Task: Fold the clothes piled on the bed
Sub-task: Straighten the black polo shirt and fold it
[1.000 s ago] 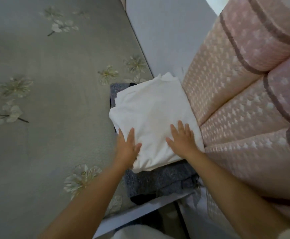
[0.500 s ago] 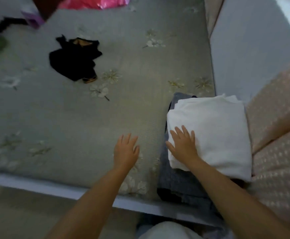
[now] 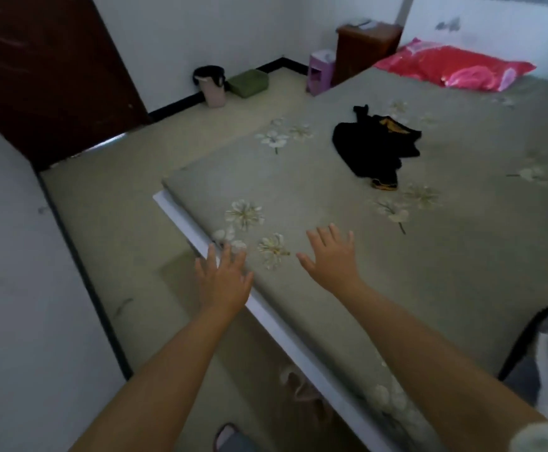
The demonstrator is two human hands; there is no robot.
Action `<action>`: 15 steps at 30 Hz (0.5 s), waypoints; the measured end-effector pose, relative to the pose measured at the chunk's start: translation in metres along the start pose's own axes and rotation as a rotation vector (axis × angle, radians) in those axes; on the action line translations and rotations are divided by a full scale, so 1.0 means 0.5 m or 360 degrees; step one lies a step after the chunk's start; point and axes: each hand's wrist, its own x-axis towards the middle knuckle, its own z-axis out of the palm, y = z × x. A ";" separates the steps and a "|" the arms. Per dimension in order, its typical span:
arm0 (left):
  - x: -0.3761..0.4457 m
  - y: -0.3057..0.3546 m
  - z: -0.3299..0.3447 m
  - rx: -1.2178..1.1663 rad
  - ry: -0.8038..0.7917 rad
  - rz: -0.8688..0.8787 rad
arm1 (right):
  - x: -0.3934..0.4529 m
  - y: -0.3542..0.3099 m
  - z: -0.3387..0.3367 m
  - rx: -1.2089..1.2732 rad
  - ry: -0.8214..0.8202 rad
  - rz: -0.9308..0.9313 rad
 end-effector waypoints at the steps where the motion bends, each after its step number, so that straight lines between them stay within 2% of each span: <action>1: 0.012 -0.054 -0.013 -0.0024 0.0005 -0.0051 | 0.029 -0.055 0.006 0.0016 0.0003 -0.0013; 8: 0.104 -0.397 -0.079 -0.0084 0.0023 -0.0295 | 0.214 -0.391 0.049 -0.0024 -0.0057 -0.0188; 15: 0.245 -0.601 -0.091 -0.0124 0.0024 -0.0431 | 0.409 -0.608 0.101 -0.0097 -0.0224 -0.0405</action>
